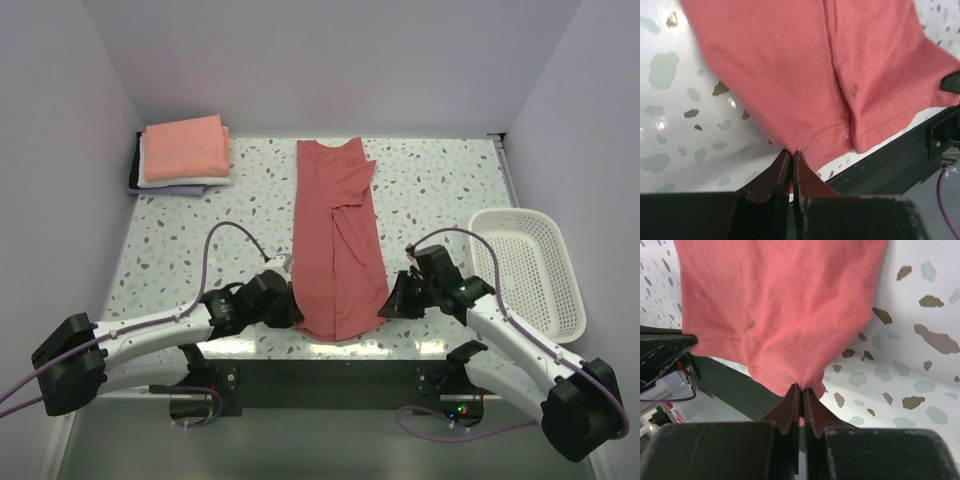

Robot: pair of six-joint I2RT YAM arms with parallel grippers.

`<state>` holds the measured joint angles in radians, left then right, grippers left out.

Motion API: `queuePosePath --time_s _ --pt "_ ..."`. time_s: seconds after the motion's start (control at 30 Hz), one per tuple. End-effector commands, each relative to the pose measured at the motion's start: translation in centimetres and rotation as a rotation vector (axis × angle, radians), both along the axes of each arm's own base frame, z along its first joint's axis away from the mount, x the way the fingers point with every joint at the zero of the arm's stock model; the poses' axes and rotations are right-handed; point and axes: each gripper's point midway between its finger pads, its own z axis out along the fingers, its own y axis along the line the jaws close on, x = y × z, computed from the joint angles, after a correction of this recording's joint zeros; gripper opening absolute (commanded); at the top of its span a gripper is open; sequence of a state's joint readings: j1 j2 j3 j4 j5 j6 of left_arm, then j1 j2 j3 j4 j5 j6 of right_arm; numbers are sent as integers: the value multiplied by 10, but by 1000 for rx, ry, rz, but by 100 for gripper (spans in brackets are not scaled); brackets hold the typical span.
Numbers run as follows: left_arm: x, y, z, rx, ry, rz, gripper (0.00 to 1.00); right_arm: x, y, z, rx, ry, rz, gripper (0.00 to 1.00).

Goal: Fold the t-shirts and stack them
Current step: Fold the tshirt

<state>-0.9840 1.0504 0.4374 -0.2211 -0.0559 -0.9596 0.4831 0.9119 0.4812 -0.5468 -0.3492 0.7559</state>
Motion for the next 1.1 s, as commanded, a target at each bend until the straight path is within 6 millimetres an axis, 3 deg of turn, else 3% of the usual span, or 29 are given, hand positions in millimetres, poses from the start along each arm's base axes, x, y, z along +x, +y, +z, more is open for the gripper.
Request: queuePosePath --time_s 0.0,0.17,0.23,0.3,0.33,0.37,0.47,0.67,0.77,0.8,0.83,0.93,1.07 --pt "25 -10 30 12 -94 12 0 20 6 18 -7 -47 9 0" --pt "72 -11 47 25 -155 104 0 61 24 41 21 -113 -26 0" --pt "92 -18 56 29 -192 141 0 84 29 52 18 -162 -59 0" --pt "115 -18 58 50 -212 193 0 103 33 49 1 -163 -96 0" --pt "129 -20 60 47 -215 227 0 124 38 61 -2 -203 -121 0" --pt "135 -17 62 42 -223 245 0 128 37 56 -16 -201 -129 0" --pt "168 -16 63 38 -229 314 0 160 37 67 -64 -270 -178 0" --pt "223 -12 64 42 -223 412 0 220 44 54 -103 -276 -219 0" --pt "247 -14 59 38 -208 428 0 246 43 41 -101 -248 -243 0" --pt "257 -16 54 45 -201 433 0 256 45 45 -84 -254 -245 0" --pt "262 -15 52 53 -192 439 0 263 45 31 -91 -231 -247 0" --pt "280 -8 44 62 -176 461 0 279 41 19 -77 -200 -264 0" --pt "296 3 41 51 -169 480 0 297 32 15 -23 -185 -297 0"
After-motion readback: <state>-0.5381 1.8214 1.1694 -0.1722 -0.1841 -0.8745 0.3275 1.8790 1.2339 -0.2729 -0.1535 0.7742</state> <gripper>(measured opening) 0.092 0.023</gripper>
